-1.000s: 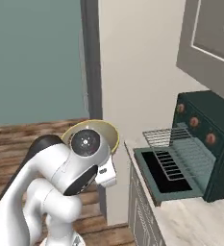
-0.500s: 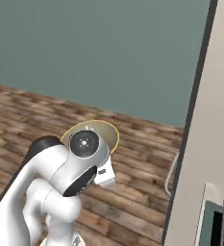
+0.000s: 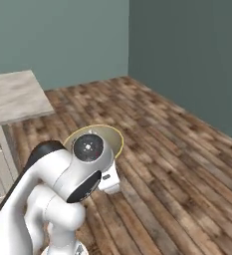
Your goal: Pick up the heated bread from the toaster oven and place it in the bowl. Then move the bread bowl to the dining counter.
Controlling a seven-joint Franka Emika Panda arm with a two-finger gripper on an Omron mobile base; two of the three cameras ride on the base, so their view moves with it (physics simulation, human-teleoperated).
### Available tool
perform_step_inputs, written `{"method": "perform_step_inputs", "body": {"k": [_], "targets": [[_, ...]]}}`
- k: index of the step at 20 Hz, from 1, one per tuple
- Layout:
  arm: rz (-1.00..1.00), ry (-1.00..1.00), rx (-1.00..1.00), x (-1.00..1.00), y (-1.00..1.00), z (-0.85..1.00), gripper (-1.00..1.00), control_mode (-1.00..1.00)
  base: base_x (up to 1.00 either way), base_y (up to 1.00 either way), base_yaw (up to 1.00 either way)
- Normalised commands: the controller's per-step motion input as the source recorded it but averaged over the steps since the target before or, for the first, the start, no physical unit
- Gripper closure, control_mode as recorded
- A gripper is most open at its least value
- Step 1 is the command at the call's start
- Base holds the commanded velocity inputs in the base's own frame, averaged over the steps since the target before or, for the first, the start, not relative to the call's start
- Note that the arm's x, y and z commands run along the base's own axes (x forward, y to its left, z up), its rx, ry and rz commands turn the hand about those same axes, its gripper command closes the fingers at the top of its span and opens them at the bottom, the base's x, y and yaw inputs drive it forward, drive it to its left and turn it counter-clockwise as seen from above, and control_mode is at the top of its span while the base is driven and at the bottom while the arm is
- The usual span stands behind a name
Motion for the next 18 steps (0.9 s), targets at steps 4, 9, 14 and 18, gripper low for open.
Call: {"method": "perform_step_inputs", "body": {"k": [4,9,14,18], "targets": [[0.0,0.0,0.0,0.0,0.0,0.0,1.0,1.0,0.43,0.36,0.82],[0.0,0.0,0.0,0.0,0.0,0.0,1.0,1.0,0.82,0.58,0.65],[0.0,0.0,0.0,0.0,0.0,0.0,1.0,1.0,1.0,0.47,0.43],[0.0,0.0,0.0,0.0,0.0,0.0,1.0,1.0,1.0,0.3,0.26]]}}
